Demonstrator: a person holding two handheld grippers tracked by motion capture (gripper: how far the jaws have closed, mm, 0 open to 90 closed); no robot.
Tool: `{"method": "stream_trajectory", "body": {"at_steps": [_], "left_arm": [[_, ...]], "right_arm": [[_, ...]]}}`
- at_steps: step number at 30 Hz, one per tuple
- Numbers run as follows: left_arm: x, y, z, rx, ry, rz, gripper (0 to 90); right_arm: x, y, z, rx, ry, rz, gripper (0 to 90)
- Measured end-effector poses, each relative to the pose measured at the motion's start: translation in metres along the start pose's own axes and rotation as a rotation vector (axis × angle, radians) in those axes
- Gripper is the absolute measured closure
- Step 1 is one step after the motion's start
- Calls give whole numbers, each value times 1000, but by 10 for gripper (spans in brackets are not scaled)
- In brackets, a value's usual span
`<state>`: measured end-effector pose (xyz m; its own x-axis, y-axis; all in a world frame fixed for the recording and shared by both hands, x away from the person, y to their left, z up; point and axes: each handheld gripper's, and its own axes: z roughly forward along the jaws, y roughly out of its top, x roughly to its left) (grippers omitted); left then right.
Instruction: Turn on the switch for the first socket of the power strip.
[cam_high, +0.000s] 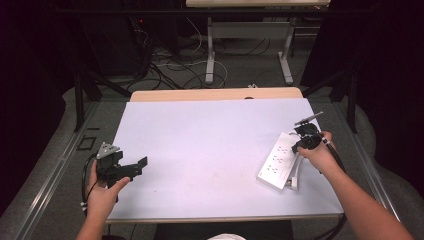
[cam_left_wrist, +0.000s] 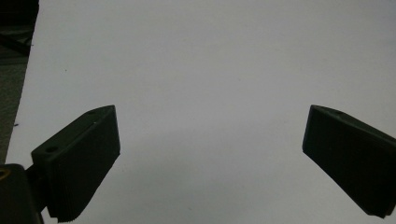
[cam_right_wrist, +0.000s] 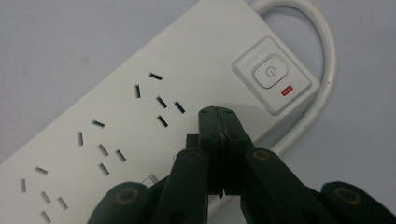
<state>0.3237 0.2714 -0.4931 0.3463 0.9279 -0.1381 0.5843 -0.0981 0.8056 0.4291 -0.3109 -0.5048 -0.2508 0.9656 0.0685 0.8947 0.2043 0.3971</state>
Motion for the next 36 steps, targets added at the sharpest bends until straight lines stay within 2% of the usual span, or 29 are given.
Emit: {"method": "stream_trajectory", "body": {"at_steps": [13, 14, 16, 17, 20, 23, 24, 36], "left_arm": [[0, 0, 0, 0, 0, 2, 40], [0, 0, 0, 1, 0, 2, 40], [0, 0, -1, 1, 0, 2, 40], [0, 0, -1, 1, 0, 2, 40], [1, 0, -1, -1, 2, 1, 40], [1, 0, 0, 1, 3, -1, 40], [0, 0, 0, 1, 3, 0, 40], [1, -1, 1, 3, 3, -6, 42]], "right_arm": [[0, 0, 1, 0, 3, 12, 900], [0, -1, 2, 2, -16, -5, 900], [-2, -2, 4, -47, -28, -22, 900], [-2, -2, 4, -36, -33, -1, 900], [-8, -3, 4, -58, 9, 14, 900], [-9, -4, 3, -58, 11, 22, 900], [-10, -5, 4, -74, 27, 24, 900], [-10, -6, 3, -65, 15, 27, 900]]}}
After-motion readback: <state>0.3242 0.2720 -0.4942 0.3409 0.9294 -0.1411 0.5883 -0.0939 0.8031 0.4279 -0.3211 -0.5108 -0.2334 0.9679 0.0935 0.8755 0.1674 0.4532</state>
